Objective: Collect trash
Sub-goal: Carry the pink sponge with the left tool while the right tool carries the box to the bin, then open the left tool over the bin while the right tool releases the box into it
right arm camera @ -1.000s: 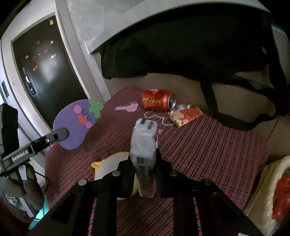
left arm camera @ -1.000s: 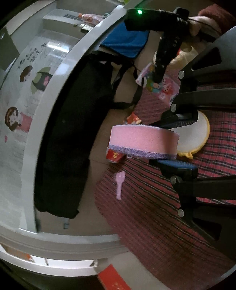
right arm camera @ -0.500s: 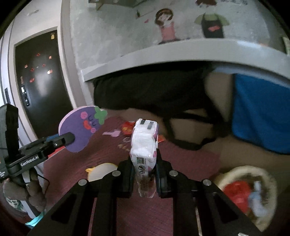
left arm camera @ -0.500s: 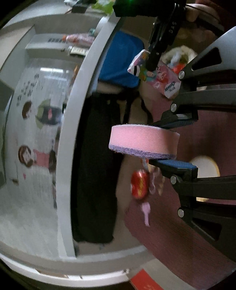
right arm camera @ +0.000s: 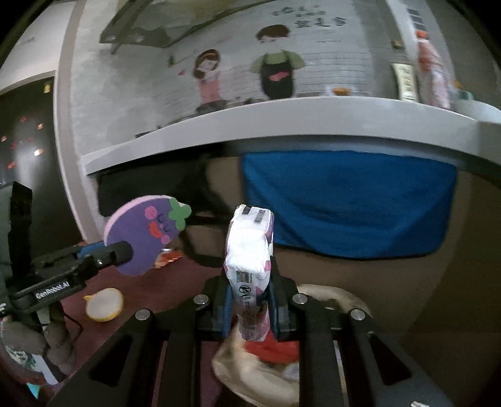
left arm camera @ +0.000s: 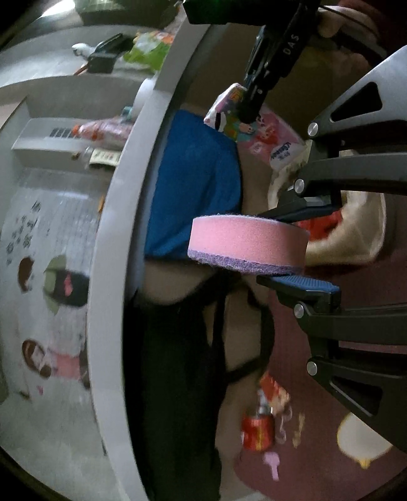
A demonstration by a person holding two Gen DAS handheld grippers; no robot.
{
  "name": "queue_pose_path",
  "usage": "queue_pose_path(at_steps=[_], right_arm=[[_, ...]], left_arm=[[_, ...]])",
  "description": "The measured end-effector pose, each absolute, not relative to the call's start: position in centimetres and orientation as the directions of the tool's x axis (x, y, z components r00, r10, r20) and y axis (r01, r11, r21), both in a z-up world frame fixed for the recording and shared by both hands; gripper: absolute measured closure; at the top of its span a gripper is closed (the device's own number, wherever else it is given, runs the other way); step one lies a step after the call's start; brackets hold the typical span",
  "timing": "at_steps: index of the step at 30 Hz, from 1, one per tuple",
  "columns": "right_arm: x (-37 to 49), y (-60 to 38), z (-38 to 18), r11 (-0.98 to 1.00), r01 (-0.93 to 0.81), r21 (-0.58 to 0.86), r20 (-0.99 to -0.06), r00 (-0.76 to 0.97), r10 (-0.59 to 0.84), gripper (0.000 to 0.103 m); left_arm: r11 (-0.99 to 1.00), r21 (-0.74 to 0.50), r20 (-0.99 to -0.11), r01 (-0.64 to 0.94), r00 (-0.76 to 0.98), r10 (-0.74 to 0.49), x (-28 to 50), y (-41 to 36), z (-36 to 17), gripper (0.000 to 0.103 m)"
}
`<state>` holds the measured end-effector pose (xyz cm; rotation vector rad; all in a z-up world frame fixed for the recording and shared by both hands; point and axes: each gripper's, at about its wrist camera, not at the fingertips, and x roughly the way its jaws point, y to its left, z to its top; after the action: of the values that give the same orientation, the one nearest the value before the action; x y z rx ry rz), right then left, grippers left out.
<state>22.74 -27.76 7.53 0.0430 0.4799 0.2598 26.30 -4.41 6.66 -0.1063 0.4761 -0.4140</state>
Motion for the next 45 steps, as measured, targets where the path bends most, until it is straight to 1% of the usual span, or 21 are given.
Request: queue_pose_path(at_steps=[3, 10, 17, 30, 37, 39, 40, 42, 43, 44, 45], right_arm=[[22.9, -28.9, 7.2, 0.976, -0.201, 0.085, -0.461, 0.861, 0.217, 0.086], [23.1, -30.6, 6.7, 0.982, -0.172, 0.081, -0.459, 0.868, 0.19, 0.086], [23.8, -32.0, 6.2, 0.981, -0.159, 0.113, -0.453, 0.87, 0.193, 0.086], [25.4, -32.9, 4.2, 0.98, -0.151, 0.131, -0.486, 0.852, 0.196, 0.086], [26.4, -33.6, 3.0, 0.975, -0.142, 0.169, -0.503, 0.838, 0.209, 0.086], [26.8, -33.7, 2.8, 0.973, -0.141, 0.182, -0.506, 0.835, 0.216, 0.086], [27.0, -33.7, 2.6, 0.97, -0.146, 0.193, -0.504, 0.833, 0.226, 0.084], [27.3, -33.9, 2.1, 0.965, -0.157, 0.209, -0.5, 0.831, 0.243, 0.081], [27.7, -33.9, 1.6, 0.964, -0.158, 0.216, -0.509, 0.824, 0.249, 0.068], [27.9, -34.0, 1.2, 0.964, -0.149, 0.221, -0.516, 0.821, 0.245, 0.06], [28.0, -34.1, 0.8, 0.964, -0.142, 0.227, -0.521, 0.818, 0.243, 0.049]], left_arm=[[0.901, -0.213, -0.432, 0.379, 0.79, -0.435, 27.1, -6.2, 5.6, 0.071], [0.89, -0.231, -0.455, 0.393, 0.765, -0.456, 28.1, -8.8, 3.9, 0.071], [0.886, -0.243, -0.474, 0.395, 0.749, -0.464, 29.2, -9.9, 2.6, 0.071], [0.877, -0.248, -0.495, 0.412, 0.724, -0.48, 31.3, -11.4, 1.4, 0.071], [0.869, -0.265, -0.51, 0.419, 0.704, -0.495, 32.4, -11.6, 0.6, 0.071], [0.854, -0.288, -0.511, 0.432, 0.685, -0.519, 33.1, -11.7, 0.2, 0.071], [0.84, -0.302, -0.512, 0.452, 0.666, -0.542, 33.4, -11.9, -0.1, 0.071], [0.798, -0.328, -0.526, 0.506, 0.603, -0.599, 34.3, -12.3, -1.0, 0.065], [0.793, -0.34, -0.547, 0.506, 0.58, -0.604, 34.8, -12.4, -1.6, 0.055], [0.798, -0.347, -0.555, 0.493, 0.578, -0.598, 35.1, -12.2, -2.0, 0.049], [0.802, -0.357, -0.557, 0.479, 0.58, -0.594, 35.2, -11.9, -2.3, 0.048]])
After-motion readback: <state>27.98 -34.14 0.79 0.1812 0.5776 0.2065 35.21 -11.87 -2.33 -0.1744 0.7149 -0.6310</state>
